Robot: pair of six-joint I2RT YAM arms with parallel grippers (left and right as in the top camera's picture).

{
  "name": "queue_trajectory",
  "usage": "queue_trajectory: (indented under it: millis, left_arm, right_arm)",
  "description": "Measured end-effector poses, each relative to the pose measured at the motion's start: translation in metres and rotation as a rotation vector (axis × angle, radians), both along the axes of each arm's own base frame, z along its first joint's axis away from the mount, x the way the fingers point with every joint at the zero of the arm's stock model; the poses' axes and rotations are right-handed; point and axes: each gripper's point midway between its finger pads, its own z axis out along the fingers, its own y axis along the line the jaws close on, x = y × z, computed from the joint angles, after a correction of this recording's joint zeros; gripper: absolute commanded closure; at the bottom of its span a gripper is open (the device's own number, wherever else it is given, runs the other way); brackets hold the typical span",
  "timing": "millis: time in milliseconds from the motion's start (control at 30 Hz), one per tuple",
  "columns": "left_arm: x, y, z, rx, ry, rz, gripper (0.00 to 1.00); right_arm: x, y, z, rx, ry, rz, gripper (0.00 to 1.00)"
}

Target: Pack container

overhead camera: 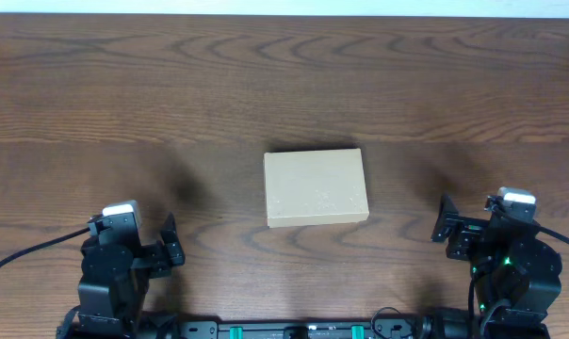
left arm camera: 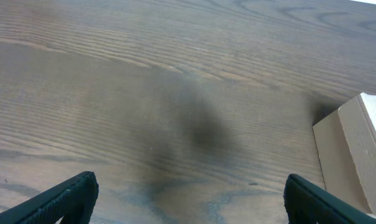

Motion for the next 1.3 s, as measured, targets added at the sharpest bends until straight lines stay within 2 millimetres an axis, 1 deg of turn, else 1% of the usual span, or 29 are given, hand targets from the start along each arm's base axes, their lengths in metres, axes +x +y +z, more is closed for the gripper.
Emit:
queue_trajectory:
  millis: [500, 567, 633, 700, 867, 933, 967, 1000, 1167, 1300]
  left_arm:
    - [0.000, 0.000, 0.000, 0.001, 0.001, 0.000, 0.05]
    - [0.000, 0.000, 0.000, 0.000, 0.001, 0.000, 0.05]
    - [0.000, 0.000, 0.000, 0.000, 0.001, 0.000, 0.05]
    - [0.000, 0.000, 0.000, 0.000, 0.002, 0.000, 0.05]
    - [0.000, 0.000, 0.000, 0.000, 0.002, 0.000, 0.05]
    - [0.000, 0.000, -0.001, 0.000, 0.002, 0.000, 0.05]
    - [0.000, 0.000, -0.001, 0.001, 0.002, 0.000, 0.05]
    - [0.000, 0.000, -0.001, 0.001, 0.002, 0.001, 0.05]
    - [0.000, 0.001, -0.001, 0.004, 0.003, 0.004, 0.05]
    - [0.000, 0.001, -0.001, 0.005, 0.003, 0.006, 0.05]
  right_arm:
    - [0.000, 0.000, 0.000, 0.000, 0.000, 0.001, 0.01]
    - [-0.001, 0.001, 0.000, 0.000, 0.000, 0.004, 0.01]
    - [-0.004, 0.007, 0.003, 0.003, -0.023, 0.030, 0.01]
    - [-0.007, 0.015, 0.016, 0.007, -0.094, 0.069, 0.01]
    - [-0.009, 0.036, 0.081, 0.002, -0.443, 0.183, 0.01]
    - [-0.006, 0.044, 0.098, 0.001, -0.571, 0.225, 0.01]
    - [-0.004, 0.047, 0.100, 0.004, -0.606, 0.239, 0.01]
    - [-0.001, 0.050, 0.099, 0.007, -0.636, 0.253, 0.01]
    - [0.019, 0.059, 0.055, 0.020, -0.635, 0.293, 0.01]
    - [0.026, 0.061, 0.027, 0.023, -0.625, 0.294, 0.01]
